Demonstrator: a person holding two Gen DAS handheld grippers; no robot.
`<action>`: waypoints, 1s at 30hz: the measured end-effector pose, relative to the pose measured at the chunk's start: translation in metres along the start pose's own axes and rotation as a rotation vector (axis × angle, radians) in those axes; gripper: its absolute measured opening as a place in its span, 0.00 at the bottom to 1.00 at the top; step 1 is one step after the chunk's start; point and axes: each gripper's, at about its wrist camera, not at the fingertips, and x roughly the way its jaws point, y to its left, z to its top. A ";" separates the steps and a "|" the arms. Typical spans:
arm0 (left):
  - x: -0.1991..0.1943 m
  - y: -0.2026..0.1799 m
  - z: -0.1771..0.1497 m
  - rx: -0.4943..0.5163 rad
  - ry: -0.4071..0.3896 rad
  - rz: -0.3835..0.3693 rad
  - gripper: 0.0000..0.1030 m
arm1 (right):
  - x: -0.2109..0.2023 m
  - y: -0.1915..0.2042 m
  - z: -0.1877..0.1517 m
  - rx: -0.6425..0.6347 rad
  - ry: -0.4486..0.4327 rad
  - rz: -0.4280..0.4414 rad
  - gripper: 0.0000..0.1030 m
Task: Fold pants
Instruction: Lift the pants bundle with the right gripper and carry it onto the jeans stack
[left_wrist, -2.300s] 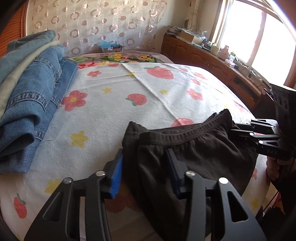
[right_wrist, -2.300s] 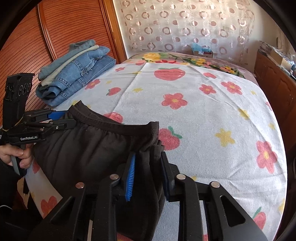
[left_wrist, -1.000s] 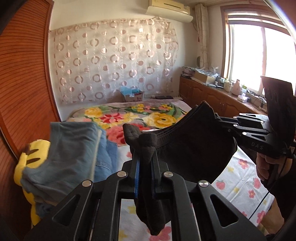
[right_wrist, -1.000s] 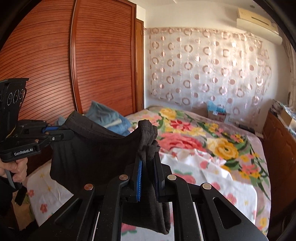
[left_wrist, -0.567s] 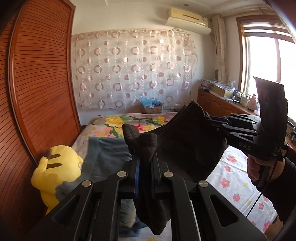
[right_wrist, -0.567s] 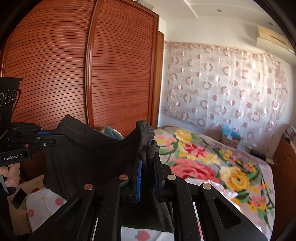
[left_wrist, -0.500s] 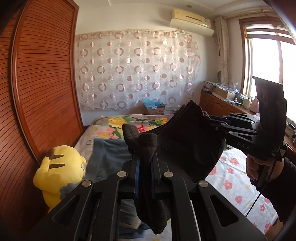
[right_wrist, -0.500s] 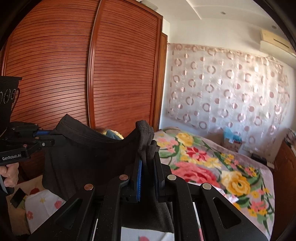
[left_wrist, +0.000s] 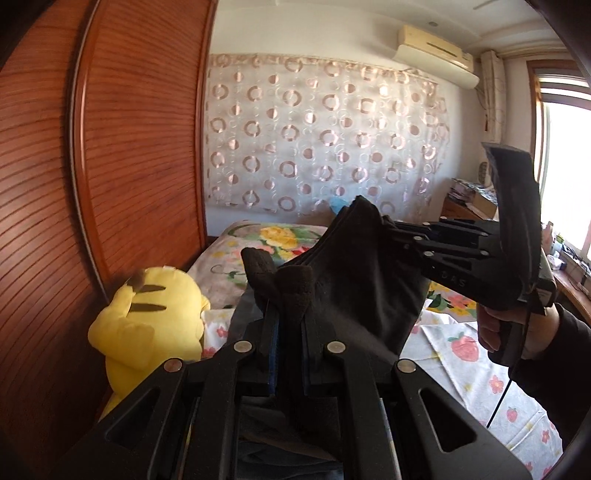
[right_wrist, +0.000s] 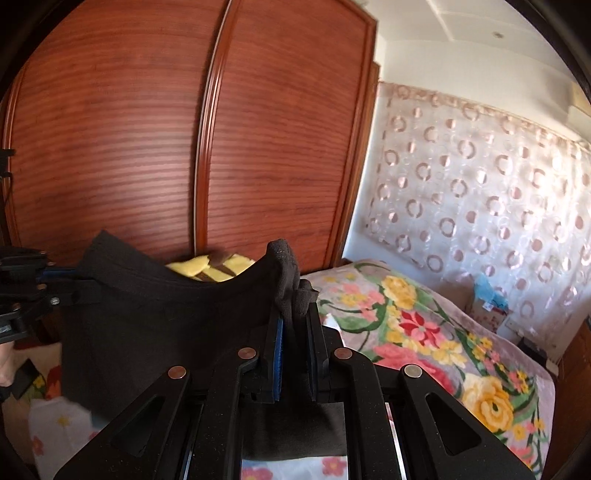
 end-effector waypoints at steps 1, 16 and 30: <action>0.003 0.004 -0.003 -0.009 0.012 0.009 0.10 | 0.010 -0.002 0.001 -0.003 0.011 0.011 0.10; 0.019 0.024 -0.039 -0.086 0.109 0.082 0.11 | 0.081 -0.008 0.012 -0.012 0.091 0.118 0.16; 0.002 0.020 -0.023 -0.087 0.067 0.073 0.73 | 0.020 -0.035 0.008 0.097 0.054 0.187 0.30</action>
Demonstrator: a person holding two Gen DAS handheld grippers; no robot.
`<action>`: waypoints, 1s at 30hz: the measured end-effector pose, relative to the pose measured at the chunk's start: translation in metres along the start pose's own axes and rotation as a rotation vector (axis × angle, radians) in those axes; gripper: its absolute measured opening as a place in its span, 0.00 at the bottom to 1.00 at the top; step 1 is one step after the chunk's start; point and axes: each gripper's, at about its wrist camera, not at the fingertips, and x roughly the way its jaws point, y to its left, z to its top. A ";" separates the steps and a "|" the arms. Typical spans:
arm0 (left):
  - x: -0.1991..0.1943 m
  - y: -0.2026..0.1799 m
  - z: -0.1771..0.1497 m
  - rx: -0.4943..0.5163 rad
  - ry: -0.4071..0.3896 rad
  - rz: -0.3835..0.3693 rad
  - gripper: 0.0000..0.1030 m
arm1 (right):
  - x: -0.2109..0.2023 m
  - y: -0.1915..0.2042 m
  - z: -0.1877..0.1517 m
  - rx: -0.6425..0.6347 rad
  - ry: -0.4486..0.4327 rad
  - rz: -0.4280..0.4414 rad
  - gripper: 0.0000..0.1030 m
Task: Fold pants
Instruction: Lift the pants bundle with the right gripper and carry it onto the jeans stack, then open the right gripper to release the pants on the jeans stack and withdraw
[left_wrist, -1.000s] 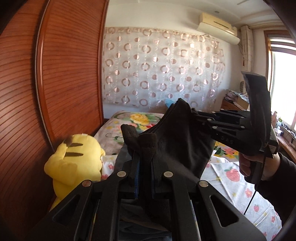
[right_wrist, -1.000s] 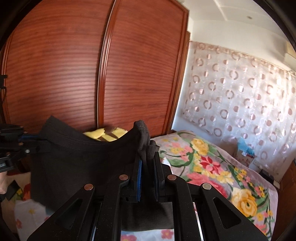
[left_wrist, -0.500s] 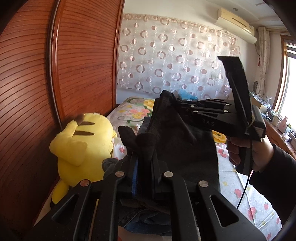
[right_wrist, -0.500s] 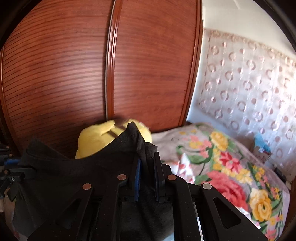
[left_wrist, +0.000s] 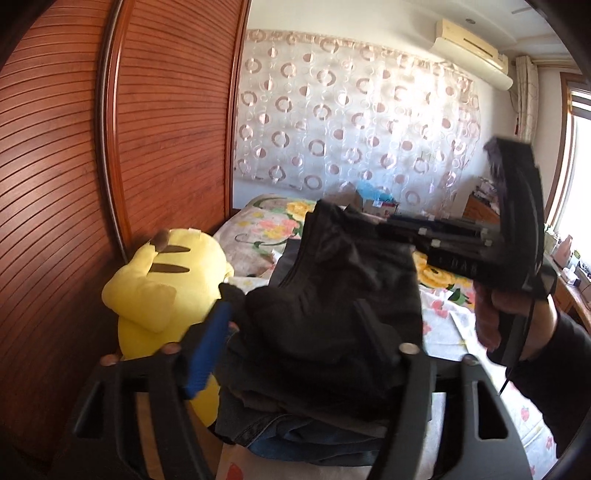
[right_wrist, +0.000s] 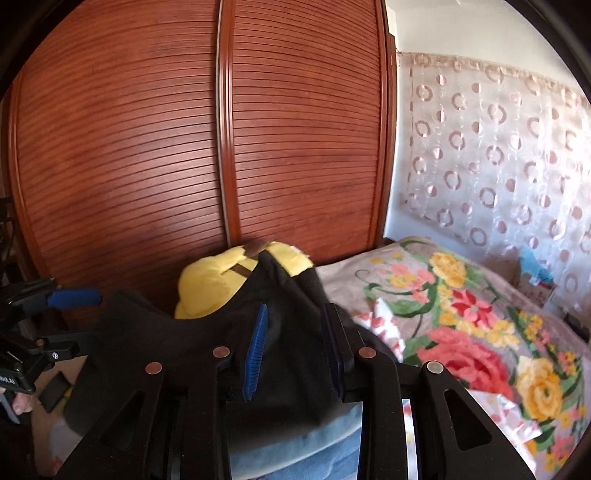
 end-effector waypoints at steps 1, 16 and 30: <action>0.000 -0.001 0.000 0.005 -0.003 0.000 0.74 | 0.001 -0.001 -0.005 0.008 0.006 0.003 0.30; 0.029 -0.006 -0.027 0.040 0.118 0.011 0.74 | 0.035 -0.035 -0.010 0.131 0.078 -0.053 0.30; -0.005 -0.020 -0.034 0.095 0.077 0.036 0.74 | -0.057 0.033 -0.040 0.212 0.039 -0.145 0.38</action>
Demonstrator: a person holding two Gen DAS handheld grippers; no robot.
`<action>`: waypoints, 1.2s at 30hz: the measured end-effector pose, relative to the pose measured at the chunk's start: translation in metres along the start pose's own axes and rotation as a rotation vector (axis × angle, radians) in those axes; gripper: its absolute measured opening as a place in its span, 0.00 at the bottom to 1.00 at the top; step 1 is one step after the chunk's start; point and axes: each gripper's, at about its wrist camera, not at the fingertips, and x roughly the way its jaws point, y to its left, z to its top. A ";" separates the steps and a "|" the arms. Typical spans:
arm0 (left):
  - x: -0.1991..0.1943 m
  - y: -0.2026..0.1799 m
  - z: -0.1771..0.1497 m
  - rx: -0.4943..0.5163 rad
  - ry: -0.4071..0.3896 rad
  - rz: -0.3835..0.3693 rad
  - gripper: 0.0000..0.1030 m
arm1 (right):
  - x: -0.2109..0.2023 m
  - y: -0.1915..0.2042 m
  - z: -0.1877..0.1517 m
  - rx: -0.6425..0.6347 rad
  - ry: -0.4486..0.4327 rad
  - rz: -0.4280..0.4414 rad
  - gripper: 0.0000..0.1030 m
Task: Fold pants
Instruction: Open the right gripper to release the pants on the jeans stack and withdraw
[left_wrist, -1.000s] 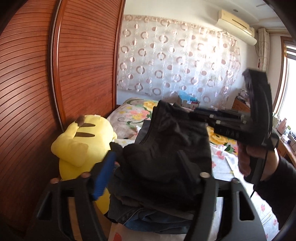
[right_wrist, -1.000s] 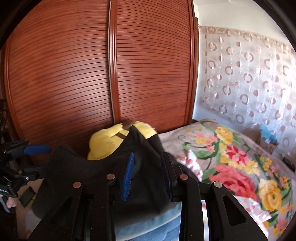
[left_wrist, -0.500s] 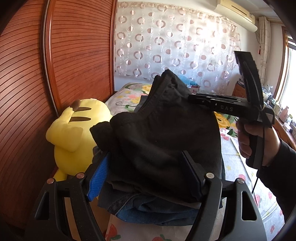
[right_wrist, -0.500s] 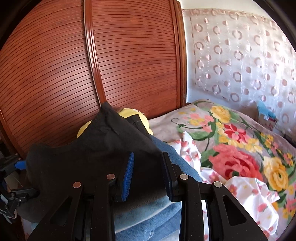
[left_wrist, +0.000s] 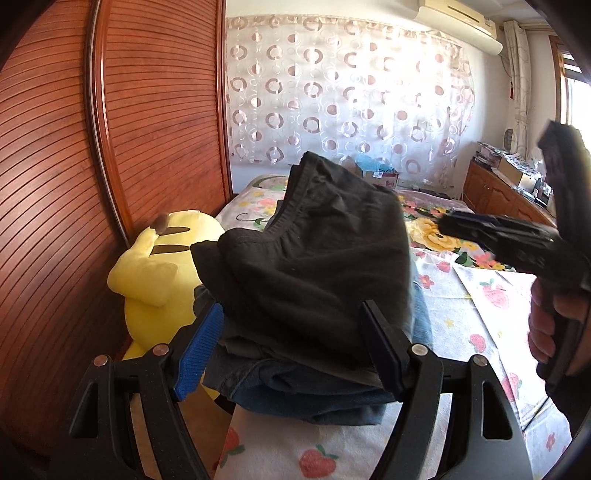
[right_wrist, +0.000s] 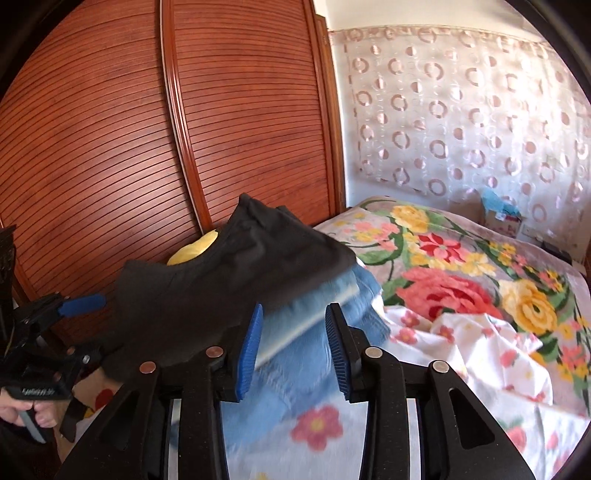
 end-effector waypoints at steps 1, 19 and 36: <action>-0.002 -0.002 -0.001 0.002 -0.003 -0.004 0.74 | -0.008 0.002 -0.004 0.009 -0.001 -0.006 0.38; -0.033 -0.027 -0.018 0.034 0.006 -0.079 0.84 | -0.083 0.042 -0.039 0.043 -0.033 -0.067 0.62; -0.043 -0.053 -0.034 0.063 0.006 -0.121 0.84 | -0.120 0.044 -0.061 0.084 -0.032 -0.126 0.73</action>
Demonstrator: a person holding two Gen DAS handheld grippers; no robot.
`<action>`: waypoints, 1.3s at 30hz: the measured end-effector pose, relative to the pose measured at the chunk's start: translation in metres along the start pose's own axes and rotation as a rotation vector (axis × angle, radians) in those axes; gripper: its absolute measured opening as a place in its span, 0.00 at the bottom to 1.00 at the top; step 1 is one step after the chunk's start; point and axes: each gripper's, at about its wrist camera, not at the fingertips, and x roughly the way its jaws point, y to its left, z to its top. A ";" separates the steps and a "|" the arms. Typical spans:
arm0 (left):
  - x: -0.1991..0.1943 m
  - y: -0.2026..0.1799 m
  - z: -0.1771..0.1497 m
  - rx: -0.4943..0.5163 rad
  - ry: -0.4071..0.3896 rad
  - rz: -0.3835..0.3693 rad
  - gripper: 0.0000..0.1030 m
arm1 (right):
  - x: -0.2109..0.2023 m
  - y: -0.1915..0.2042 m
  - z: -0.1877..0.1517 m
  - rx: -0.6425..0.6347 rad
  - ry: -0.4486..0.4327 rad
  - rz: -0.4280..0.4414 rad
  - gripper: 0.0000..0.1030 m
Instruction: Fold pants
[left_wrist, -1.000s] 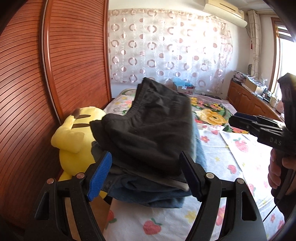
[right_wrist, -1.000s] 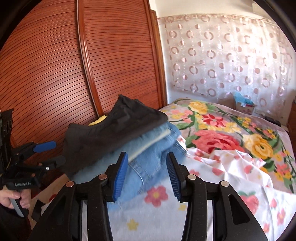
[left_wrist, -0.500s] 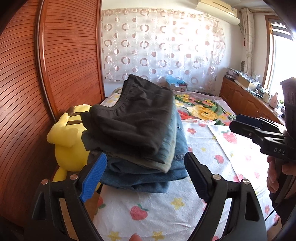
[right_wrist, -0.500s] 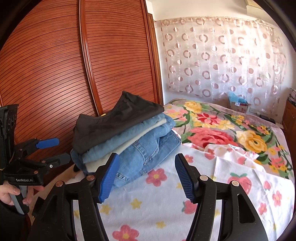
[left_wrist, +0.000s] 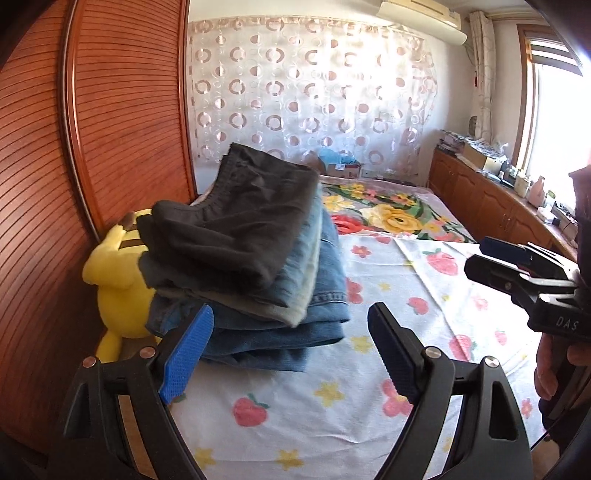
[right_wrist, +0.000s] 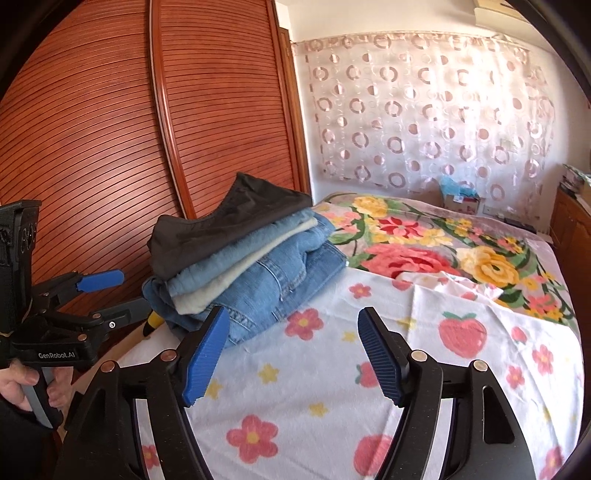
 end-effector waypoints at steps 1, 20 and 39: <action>0.000 -0.003 -0.001 0.005 -0.002 0.003 0.84 | -0.003 0.001 -0.001 0.001 0.000 -0.012 0.74; -0.028 -0.081 -0.027 0.086 0.023 -0.118 0.84 | -0.098 0.008 -0.049 0.099 -0.013 -0.218 0.82; -0.090 -0.143 -0.023 0.153 -0.071 -0.172 0.84 | -0.167 0.020 -0.069 0.158 -0.111 -0.357 0.84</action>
